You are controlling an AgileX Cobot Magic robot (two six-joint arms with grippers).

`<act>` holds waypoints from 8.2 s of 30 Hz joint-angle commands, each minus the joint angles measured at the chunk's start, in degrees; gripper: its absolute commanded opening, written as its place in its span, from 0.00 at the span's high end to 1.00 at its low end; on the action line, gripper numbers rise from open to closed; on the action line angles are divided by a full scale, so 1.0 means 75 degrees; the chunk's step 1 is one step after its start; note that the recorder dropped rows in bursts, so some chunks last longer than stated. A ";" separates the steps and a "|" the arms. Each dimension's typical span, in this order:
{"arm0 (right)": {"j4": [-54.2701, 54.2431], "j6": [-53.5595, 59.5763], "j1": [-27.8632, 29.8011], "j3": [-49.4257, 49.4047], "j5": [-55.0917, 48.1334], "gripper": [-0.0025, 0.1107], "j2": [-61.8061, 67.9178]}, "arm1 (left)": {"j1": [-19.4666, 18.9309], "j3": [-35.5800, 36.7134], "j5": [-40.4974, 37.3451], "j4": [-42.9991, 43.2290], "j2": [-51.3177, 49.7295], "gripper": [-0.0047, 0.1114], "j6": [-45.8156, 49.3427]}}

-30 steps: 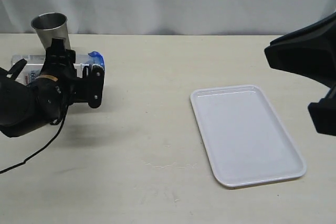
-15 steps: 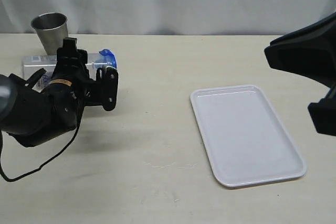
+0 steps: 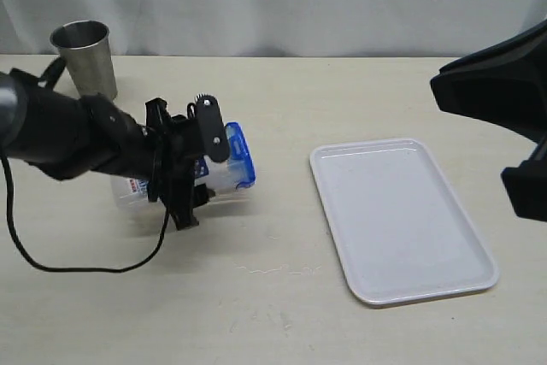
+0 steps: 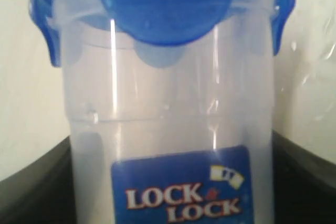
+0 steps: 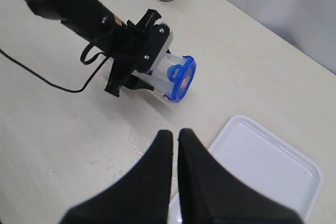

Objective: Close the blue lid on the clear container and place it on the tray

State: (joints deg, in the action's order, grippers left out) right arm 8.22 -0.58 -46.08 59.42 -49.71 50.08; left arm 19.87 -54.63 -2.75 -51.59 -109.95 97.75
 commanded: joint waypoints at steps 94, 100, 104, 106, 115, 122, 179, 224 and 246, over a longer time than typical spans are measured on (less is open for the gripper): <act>-0.3765 0.2520 0.4370 -0.0907 0.2392 0.94 0.1199 | 0.0512 -0.3939 -0.7952 -0.6448 -0.1926 0.96 0.3345; 0.1224 -0.2455 0.4370 -0.1089 0.2082 0.94 0.1844 | 0.0634 -0.3954 -0.8333 -0.6448 -0.1926 0.96 0.3345; -0.0019 -0.1721 0.4370 -0.1100 0.2339 0.94 0.2556 | 0.0754 -0.3954 -0.8125 -0.6448 -0.1926 0.96 0.3345; -0.1323 -0.0497 0.4370 -0.1084 0.2456 0.94 0.2638 | 0.0771 -0.3954 -0.7997 -0.6448 -0.1926 0.96 0.3345; -0.2837 0.1013 0.4370 -0.0855 0.2371 0.94 0.2638 | 0.0771 -0.3954 -0.7206 -0.6448 -0.2025 0.96 0.3345; -0.2495 0.1046 0.4370 -0.0750 0.2245 0.94 0.2638 | 0.0771 -0.4021 -0.6530 -0.6448 -0.2377 0.96 0.3345; -0.3356 0.1958 0.4352 -0.0646 0.1451 0.94 0.3849 | 0.1091 -0.5544 -0.7641 -0.5951 -0.4056 0.30 0.3182; -0.3323 0.1970 0.4352 -0.0646 0.1423 0.94 0.3849 | 0.0021 -0.5527 -0.7747 -0.1902 -0.3059 0.55 0.0782; -0.3844 0.2701 0.4352 -0.0646 0.1830 0.94 0.1424 | -0.0955 -0.5527 -0.7710 0.0410 -0.1336 0.96 -0.3399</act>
State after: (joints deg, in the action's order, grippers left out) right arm -19.92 18.10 -13.35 54.57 -36.51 64.12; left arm 12.83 -96.03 -61.56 -50.12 -122.03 75.66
